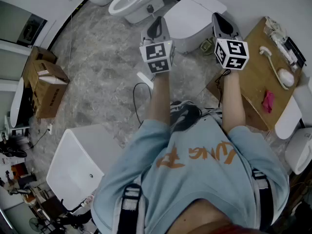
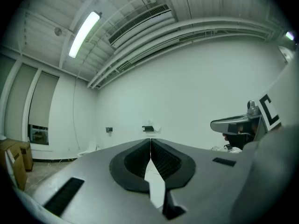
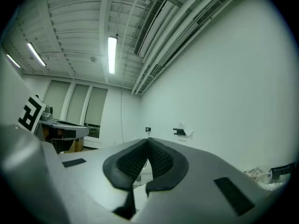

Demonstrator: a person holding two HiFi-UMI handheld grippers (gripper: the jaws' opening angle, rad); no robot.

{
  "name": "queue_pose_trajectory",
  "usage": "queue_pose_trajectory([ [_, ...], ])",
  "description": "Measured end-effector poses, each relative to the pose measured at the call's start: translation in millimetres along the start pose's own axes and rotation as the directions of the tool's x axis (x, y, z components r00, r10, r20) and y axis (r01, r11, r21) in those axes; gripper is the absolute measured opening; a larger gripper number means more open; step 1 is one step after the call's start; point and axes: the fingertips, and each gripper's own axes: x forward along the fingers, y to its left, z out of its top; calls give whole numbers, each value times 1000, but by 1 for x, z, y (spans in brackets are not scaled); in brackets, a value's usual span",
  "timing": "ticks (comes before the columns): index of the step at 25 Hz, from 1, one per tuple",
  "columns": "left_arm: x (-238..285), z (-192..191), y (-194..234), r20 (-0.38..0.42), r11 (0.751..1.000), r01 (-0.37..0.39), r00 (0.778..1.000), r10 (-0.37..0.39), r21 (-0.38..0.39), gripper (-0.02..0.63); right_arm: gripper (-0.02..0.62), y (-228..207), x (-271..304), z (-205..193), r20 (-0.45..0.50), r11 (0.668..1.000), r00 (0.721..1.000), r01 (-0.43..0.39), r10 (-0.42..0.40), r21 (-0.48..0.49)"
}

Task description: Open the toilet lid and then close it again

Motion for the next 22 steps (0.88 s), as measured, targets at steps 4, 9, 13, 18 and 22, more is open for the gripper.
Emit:
queue_pose_trajectory([
  [4,-2,9,-7,25,1000,5,1000,-5,-10,26,12,-2,-5,5,6,1000,1000,-14,14,-7],
  [9,-1,8,-9,28,1000,-15,1000,15,-2,26,12,-21,-3,-1,24,997,1000,5,-6,79],
  [13,-5,2,10,11,998,-58,998,58,-13,26,12,-24,6,-8,7,993,1000,20,-21,118],
  [18,-8,-4,29,-12,995,-102,995,102,0,26,12,-22,26,-15,3,985,1000,0,-1,173],
  [22,-8,-5,53,-20,991,-135,991,136,21,26,12,-10,52,-18,10,980,1000,-27,25,198],
])
